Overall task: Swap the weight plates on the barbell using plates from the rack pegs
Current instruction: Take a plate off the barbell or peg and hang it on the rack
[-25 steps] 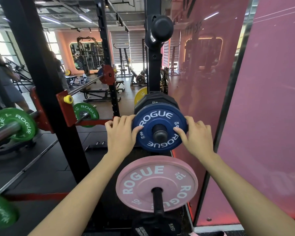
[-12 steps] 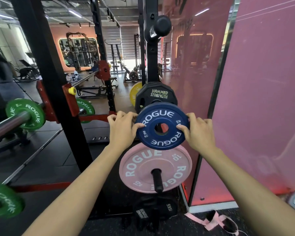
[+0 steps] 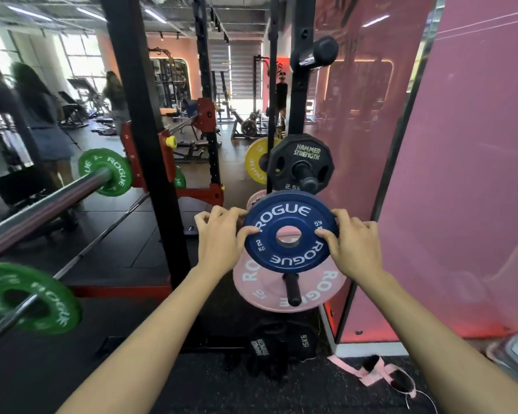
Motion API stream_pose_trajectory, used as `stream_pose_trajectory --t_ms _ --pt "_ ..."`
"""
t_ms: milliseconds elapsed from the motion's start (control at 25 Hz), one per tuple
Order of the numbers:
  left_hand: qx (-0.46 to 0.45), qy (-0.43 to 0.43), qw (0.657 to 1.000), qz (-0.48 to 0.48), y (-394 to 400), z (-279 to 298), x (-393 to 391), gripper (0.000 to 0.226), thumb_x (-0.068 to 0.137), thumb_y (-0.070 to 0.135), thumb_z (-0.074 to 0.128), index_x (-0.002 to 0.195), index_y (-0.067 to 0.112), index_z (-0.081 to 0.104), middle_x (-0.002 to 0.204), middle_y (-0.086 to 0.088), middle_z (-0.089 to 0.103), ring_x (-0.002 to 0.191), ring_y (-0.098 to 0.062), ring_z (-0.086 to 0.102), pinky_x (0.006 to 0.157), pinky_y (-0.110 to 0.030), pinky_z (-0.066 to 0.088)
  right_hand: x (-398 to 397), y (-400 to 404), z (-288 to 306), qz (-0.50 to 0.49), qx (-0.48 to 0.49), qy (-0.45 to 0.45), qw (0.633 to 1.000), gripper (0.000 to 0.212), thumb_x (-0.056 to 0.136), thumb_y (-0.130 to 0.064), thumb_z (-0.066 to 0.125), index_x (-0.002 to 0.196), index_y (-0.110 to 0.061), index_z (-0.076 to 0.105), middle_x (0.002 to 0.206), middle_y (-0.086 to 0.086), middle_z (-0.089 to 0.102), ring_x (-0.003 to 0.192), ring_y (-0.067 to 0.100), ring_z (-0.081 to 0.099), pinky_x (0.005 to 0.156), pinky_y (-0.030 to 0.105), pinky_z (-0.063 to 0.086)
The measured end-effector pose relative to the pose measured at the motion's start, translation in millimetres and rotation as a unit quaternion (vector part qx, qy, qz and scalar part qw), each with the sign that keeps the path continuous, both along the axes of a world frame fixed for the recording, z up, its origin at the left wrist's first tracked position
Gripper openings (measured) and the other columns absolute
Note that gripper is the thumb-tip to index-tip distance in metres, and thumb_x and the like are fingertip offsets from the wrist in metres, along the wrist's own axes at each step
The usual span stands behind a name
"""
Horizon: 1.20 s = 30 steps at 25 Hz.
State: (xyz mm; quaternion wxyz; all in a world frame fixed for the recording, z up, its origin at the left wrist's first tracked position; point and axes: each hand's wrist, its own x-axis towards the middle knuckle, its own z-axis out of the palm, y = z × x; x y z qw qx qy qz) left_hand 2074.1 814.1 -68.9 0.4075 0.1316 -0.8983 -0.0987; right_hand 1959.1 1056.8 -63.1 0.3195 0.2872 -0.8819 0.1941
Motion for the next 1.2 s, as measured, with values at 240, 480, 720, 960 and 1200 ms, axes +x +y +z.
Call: stream_pose_trajectory --t_ms 240,480,720,960,1200 --pt "0.002 0.026 0.996 0.083 -19.8 16.7 86.4 0.037 0.088 0.053 0.062 0.108 0.022 0.065 0.095 0.006 0.063 0.097 -0.018 0.052 0.091 -0.040 0.028 42.5 -47.2 15.7 0.141 -0.035 0.004 0.989 0.036 0.092 -0.044 0.056 0.113 -0.015 0.052 0.076 0.003 0.065 0.075 0.030 0.059 0.072 0.039 0.031" --pt "0.015 0.031 0.980 0.196 -61.0 7.7 217.4 0.035 0.087 0.051 0.066 0.104 0.021 0.065 0.091 0.007 0.062 0.095 -0.017 0.050 0.088 -0.038 0.026 123.4 -136.8 7.2 0.259 -0.031 -0.013 0.965 0.040 0.091 -0.043 0.058 0.114 -0.011 0.053 0.081 0.011 0.066 0.078 0.035 0.060 0.075 0.045 0.038" --pt "0.040 0.052 0.955 0.291 -134.9 5.4 335.6 0.032 0.085 0.046 0.070 0.105 0.022 0.067 0.093 0.011 0.064 0.097 -0.016 0.051 0.090 -0.038 0.029 223.5 -244.7 7.8 0.337 -0.019 -0.005 0.941 0.040 0.092 -0.045 0.057 0.116 -0.014 0.053 0.081 0.008 0.065 0.079 0.033 0.059 0.078 0.044 0.037" --pt "0.043 0.063 0.957 0.281 -230.9 11.4 392.7 0.030 0.087 0.049 0.066 0.105 0.024 0.065 0.092 0.015 0.062 0.097 -0.012 0.046 0.088 -0.031 0.025 282.6 -338.9 20.3 0.331 -0.020 0.001 0.943 0.040 0.093 -0.047 0.054 0.115 -0.015 0.052 0.082 0.007 0.064 0.080 0.031 0.058 0.079 0.044 0.037" --pt "0.056 0.055 0.972 0.223 -313.0 13.9 402.1 0.033 0.087 0.051 0.064 0.107 0.025 0.065 0.092 0.015 0.063 0.099 -0.010 0.047 0.093 -0.034 0.028 309.3 -395.3 26.6 0.272 -0.023 0.006 0.962 0.040 0.092 -0.047 0.055 0.117 -0.015 0.052 0.083 0.006 0.066 0.080 0.030 0.059 0.078 0.042 0.036"
